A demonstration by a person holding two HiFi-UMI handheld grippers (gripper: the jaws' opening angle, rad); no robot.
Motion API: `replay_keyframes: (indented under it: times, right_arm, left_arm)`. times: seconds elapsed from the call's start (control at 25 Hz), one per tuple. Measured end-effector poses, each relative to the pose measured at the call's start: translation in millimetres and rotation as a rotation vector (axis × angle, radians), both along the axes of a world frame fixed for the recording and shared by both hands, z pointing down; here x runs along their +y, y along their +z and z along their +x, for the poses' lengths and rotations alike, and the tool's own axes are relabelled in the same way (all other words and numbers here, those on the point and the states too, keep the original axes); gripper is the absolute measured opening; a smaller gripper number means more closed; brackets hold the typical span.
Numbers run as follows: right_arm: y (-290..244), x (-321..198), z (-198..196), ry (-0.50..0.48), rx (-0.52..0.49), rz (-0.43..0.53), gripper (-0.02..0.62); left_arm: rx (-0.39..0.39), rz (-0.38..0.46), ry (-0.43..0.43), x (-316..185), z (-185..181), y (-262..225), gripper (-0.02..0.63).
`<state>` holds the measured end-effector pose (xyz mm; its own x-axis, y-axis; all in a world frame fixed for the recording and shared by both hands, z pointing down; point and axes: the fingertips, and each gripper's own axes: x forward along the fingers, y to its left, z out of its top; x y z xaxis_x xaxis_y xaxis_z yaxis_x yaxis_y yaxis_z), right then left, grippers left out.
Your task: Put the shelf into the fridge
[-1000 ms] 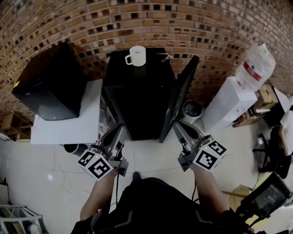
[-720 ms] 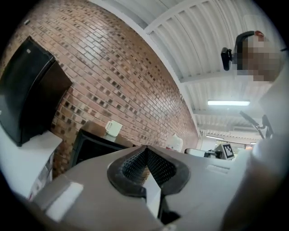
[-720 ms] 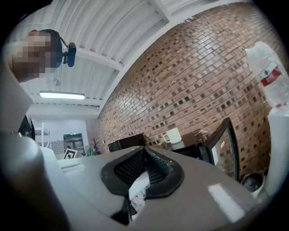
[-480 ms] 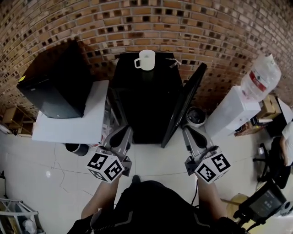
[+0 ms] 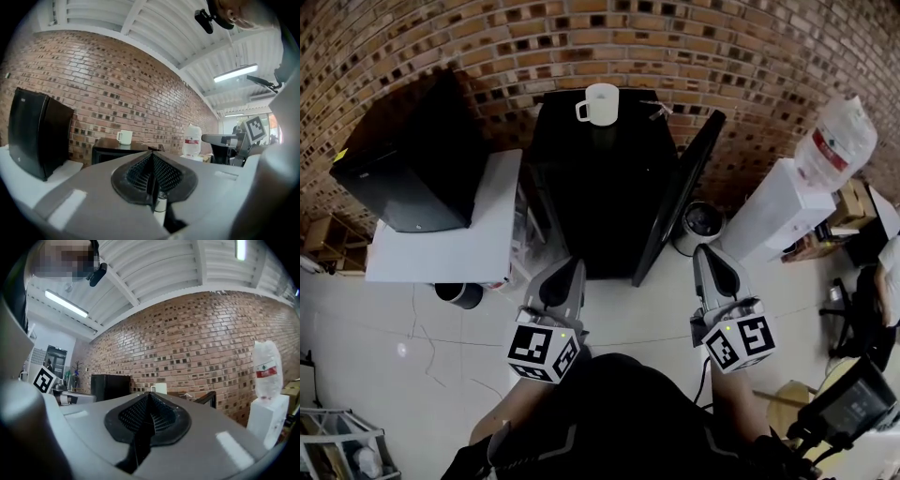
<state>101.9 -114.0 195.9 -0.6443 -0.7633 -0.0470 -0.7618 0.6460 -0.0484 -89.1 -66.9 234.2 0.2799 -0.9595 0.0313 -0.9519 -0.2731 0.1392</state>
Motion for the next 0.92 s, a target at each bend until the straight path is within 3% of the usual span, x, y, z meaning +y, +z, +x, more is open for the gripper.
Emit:
replay_keyframes:
  times: [0.12,0.32,0.56,0.68,0.92]
  right_arm:
    - [2.4,4.0,4.4,0.014,0.002,-0.017,0.006]
    - [8.3,5.2,6.3,0.032,0.018,-0.022,0.006]
    - [14.7,9.7,5.1,0.046,0.009,-0.006,0.006]
    - [7.4,12.9,4.5,0.050,0.043,0.042,0.006]
    - [1.4,14.4,4.1,0.047,0.056,0.069,0.006]
  left_arm:
    - [0.052,-0.015,0.035,2.7,-2.9,0.9,0.000]
    - [0.012,-0.006,0.012,9.4,-12.8,-0.6,0.000]
    - [-0.007,-0.050,0.078,20.2,4.6,17.4,0.000]
    - [0.000,-0.033,0.062,20.5,1.5,10.2,0.000]
    - [-0.075,0.050,0.150,26.4,18.6,-16.3,0.000]
